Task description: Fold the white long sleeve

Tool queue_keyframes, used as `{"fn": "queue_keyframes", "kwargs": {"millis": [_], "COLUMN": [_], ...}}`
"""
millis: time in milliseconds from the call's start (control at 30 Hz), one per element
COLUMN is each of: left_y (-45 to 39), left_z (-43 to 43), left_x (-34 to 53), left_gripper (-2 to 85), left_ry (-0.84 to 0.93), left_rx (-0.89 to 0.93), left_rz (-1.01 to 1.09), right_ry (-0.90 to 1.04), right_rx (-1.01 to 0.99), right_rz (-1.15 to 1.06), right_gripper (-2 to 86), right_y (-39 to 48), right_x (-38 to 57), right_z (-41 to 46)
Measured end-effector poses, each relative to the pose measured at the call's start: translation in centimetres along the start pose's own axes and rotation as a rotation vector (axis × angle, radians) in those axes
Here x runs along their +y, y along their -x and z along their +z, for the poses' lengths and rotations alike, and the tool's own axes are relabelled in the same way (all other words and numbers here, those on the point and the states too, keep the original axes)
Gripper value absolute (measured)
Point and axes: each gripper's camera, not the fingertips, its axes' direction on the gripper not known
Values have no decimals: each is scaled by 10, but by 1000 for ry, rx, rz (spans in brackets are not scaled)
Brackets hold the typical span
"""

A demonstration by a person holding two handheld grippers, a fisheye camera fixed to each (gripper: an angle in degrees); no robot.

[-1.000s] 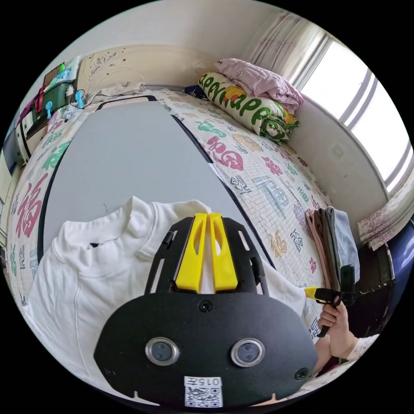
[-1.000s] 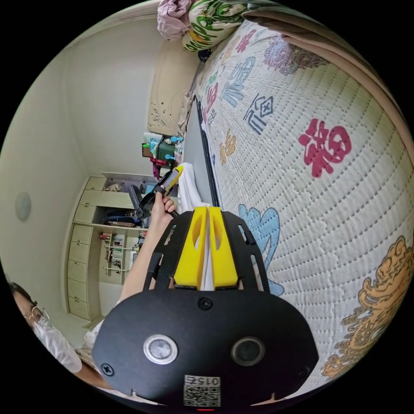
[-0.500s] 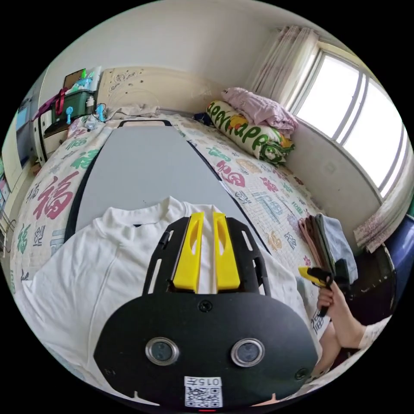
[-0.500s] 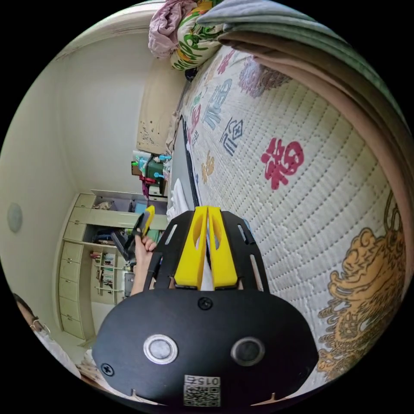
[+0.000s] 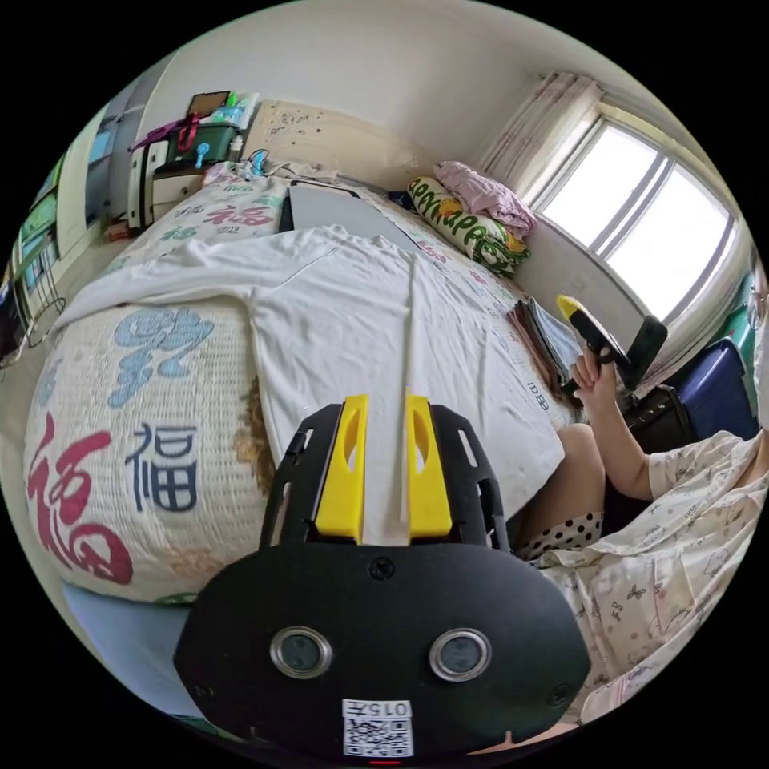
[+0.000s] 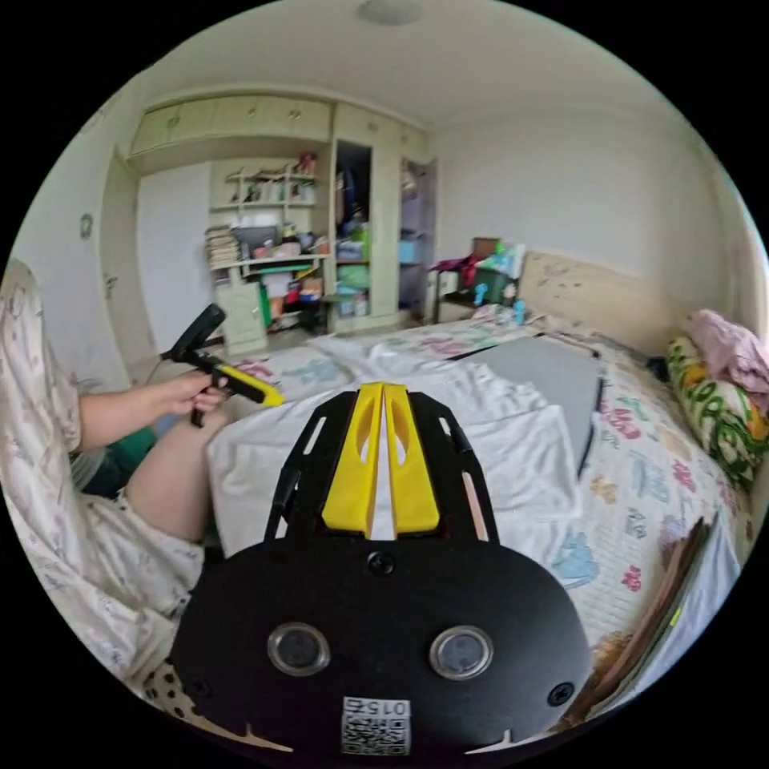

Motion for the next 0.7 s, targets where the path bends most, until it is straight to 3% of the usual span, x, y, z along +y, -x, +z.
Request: {"fn": "queue_keyframes", "kwargs": {"millis": [67, 300, 500, 700], "left_y": [6, 34, 66, 80], "left_z": [-6, 6, -8, -21], "left_x": [27, 91, 125, 147], "left_gripper": [80, 93, 81, 17], "left_ry": [12, 83, 74, 96], "left_rx": [28, 137, 200, 184], "left_rz": [-5, -3, -40, -28], "right_ry": [71, 357, 483, 496], "right_rx": [-85, -98, -84, -111], "right_rz": [-3, -105, -94, 17], "right_gripper": [52, 90, 68, 19], "right_y": [46, 167, 187, 176], "right_x": [31, 148, 210, 248], "right_z": [34, 137, 185, 207]}}
